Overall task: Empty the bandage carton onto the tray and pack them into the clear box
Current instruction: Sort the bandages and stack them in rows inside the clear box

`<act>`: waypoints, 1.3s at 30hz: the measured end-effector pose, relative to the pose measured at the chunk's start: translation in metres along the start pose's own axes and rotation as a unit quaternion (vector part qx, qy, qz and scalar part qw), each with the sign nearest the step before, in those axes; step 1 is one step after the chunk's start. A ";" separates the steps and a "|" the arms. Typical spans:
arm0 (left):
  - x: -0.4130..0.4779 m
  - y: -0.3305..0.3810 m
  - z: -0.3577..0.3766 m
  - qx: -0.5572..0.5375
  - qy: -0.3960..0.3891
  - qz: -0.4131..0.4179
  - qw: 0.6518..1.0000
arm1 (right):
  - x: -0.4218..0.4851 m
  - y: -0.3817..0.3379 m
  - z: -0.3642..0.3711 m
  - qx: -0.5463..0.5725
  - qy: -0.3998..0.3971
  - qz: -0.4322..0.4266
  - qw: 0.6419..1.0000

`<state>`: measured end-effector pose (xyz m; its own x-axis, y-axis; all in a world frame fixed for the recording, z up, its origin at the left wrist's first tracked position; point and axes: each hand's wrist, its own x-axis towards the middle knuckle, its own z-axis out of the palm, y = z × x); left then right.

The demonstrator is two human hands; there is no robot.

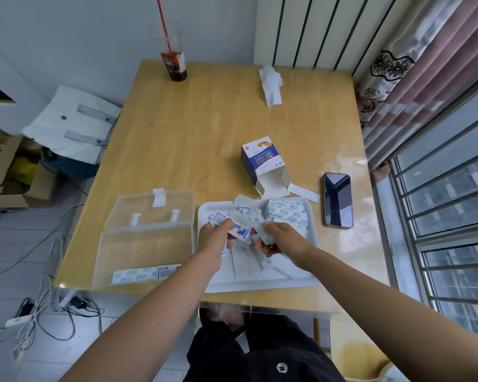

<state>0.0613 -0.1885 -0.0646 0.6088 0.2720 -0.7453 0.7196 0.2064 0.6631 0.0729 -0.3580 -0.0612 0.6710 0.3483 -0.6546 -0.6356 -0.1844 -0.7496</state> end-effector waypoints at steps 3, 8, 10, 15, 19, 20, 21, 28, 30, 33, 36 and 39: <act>-0.002 -0.005 -0.009 0.002 0.003 0.005 1.000 | 0.007 0.002 0.008 -0.033 0.017 -0.007 0.999; -0.005 -0.014 -0.020 -0.024 -0.010 -0.009 1.000 | 0.023 -0.009 0.034 -0.054 0.020 -0.017 0.998; -0.008 -0.015 -0.020 -0.055 -0.020 -0.021 0.998 | 0.028 -0.007 0.039 -0.109 0.011 0.002 0.994; -0.010 -0.017 -0.018 -0.098 -0.033 -0.017 0.995 | 0.031 0.003 0.034 -0.343 0.117 -0.065 0.930; -0.010 -0.018 -0.016 -0.053 -0.061 -0.021 0.997 | 0.028 0.004 0.033 -0.311 0.171 -0.132 0.926; -0.010 -0.018 -0.015 -0.039 -0.071 -0.019 0.997 | 0.027 0.003 0.036 -0.289 0.152 -0.126 0.937; -0.010 -0.018 -0.015 -0.028 -0.085 -0.019 0.996 | 0.028 0.002 0.038 -0.259 0.130 -0.113 0.950; -0.012 -0.011 -0.011 -0.079 -0.076 -0.074 0.991 | 0.018 -0.012 0.037 -0.148 0.131 -0.102 0.975; -0.012 -0.009 -0.010 -0.113 -0.087 -0.090 0.986 | 0.013 -0.010 0.040 -0.151 0.037 -0.076 0.985; -0.018 -0.006 -0.002 -0.176 -0.131 -0.109 0.969 | 0.013 -0.001 0.044 -0.213 0.056 -0.070 0.973; -0.020 -0.012 0.007 -0.129 -0.131 -0.087 0.979 | 0.011 0.005 0.041 -0.213 0.122 -0.086 0.966; -0.017 -0.021 0.015 0.002 -0.093 -0.051 0.994 | 0.006 0.011 0.027 -0.196 0.156 -0.095 0.964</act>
<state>0.0412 -0.2112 -0.0671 0.5842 0.0710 -0.8085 0.7817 0.2190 0.5840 0.0593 -0.3335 -0.0709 0.8815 0.1281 -0.4545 -0.3391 -0.4981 -0.7981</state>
